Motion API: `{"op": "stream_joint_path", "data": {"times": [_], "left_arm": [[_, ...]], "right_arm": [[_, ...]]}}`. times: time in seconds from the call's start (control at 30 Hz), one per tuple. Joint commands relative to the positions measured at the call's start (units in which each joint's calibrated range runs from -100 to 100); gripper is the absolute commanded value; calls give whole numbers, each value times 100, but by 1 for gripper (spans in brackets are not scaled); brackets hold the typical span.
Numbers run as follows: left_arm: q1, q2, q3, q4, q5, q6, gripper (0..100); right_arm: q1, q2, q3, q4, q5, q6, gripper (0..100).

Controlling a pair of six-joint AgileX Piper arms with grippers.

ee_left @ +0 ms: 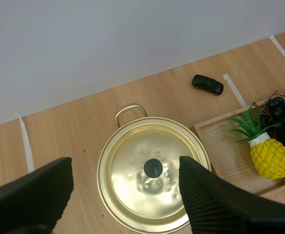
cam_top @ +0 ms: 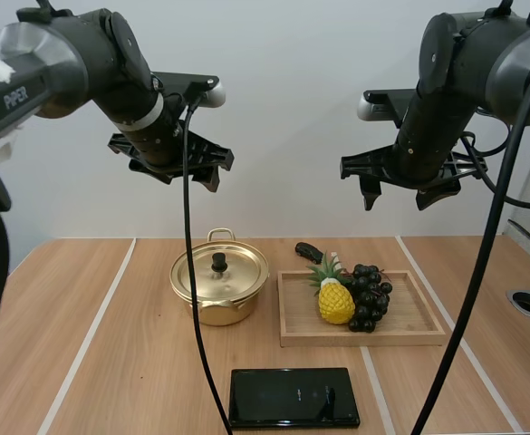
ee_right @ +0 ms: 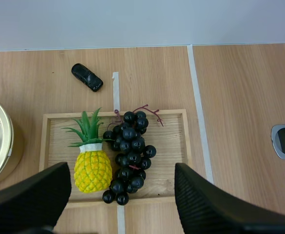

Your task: Open the pot, put the grape inside, and close it

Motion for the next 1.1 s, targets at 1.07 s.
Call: {"op": "stream_joint_path", "data": {"times": [1.07], "left_arm": [[-16,1778,77,-361,649,1735,100]], "right_arm": [[-27,-42,6,18,0,-31,100]]}}
